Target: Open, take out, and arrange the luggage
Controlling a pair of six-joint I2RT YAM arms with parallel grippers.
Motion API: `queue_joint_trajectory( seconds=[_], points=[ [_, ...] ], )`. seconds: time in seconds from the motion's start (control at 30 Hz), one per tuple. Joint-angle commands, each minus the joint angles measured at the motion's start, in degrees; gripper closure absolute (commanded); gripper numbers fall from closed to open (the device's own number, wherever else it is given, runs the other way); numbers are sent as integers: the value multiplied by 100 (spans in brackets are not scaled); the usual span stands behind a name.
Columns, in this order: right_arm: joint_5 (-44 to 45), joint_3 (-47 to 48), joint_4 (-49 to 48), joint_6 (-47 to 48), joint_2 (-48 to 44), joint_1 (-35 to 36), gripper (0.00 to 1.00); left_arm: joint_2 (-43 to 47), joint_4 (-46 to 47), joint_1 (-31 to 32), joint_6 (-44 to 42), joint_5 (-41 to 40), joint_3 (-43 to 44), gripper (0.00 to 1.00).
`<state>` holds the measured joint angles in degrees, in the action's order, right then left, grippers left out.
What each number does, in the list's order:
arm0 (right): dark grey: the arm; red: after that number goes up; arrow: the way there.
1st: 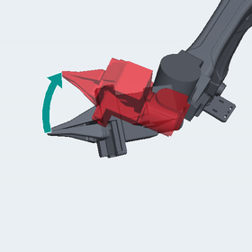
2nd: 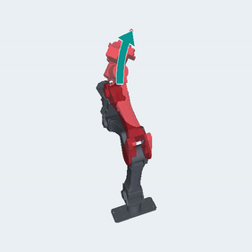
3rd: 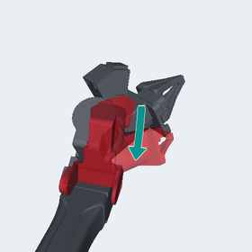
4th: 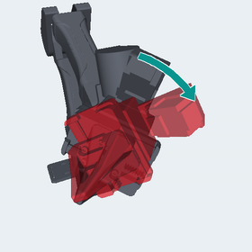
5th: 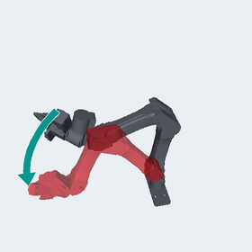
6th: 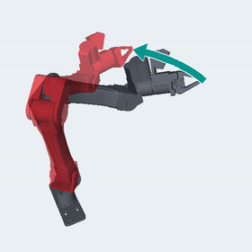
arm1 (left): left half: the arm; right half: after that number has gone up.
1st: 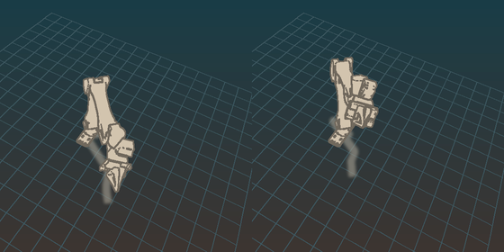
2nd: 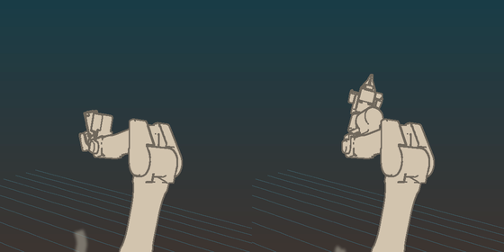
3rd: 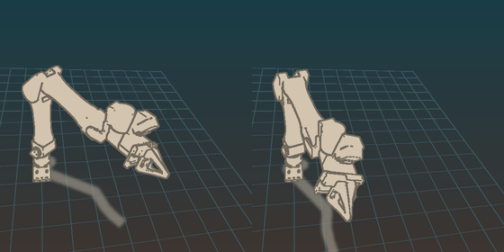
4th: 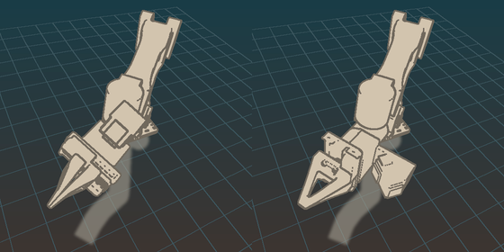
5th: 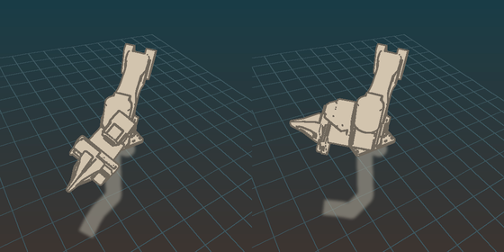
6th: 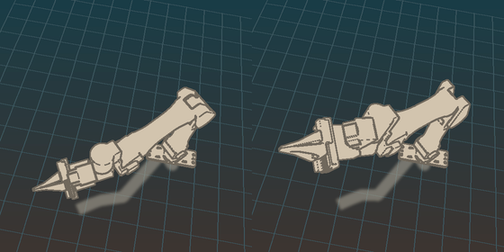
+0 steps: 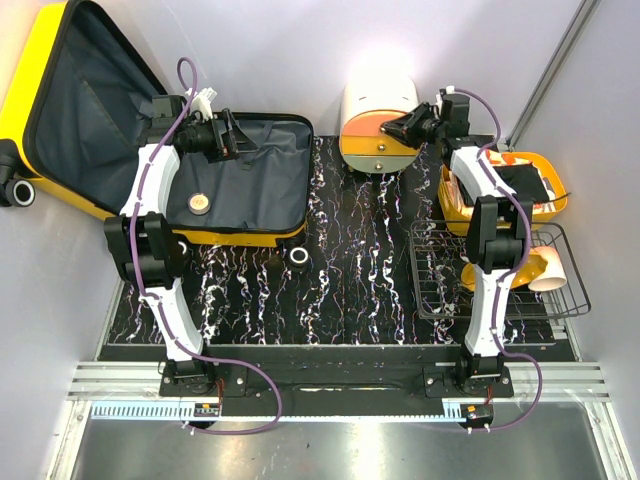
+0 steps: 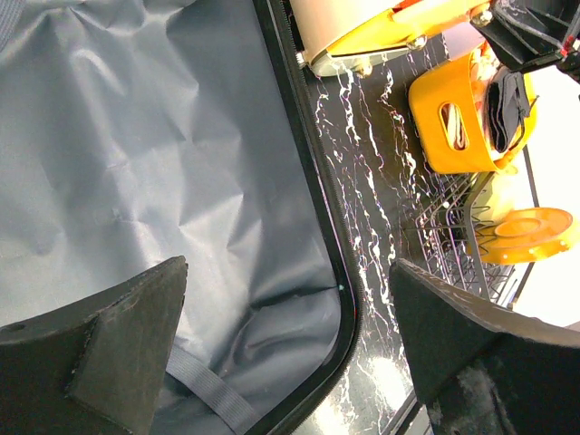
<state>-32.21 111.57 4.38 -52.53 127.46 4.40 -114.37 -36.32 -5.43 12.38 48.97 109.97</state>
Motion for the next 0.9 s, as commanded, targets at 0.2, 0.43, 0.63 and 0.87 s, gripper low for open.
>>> queue_joint_trajectory(
  seconds=[0.2,0.43,0.63,0.87],
  points=[
    [-936,-944,-667,-99,-880,61,91,116,213,-37,54,-37,147,3],
    [-1314,-1277,-816,-55,-1021,96,95,143,195,-28,80,-19,77,3],
    [-1244,-1699,-808,85,-1346,157,92,301,195,-19,28,-54,-178,3],
    [-1226,-1876,-781,164,-1487,192,59,433,186,-10,-51,-133,-433,2]
  ],
)
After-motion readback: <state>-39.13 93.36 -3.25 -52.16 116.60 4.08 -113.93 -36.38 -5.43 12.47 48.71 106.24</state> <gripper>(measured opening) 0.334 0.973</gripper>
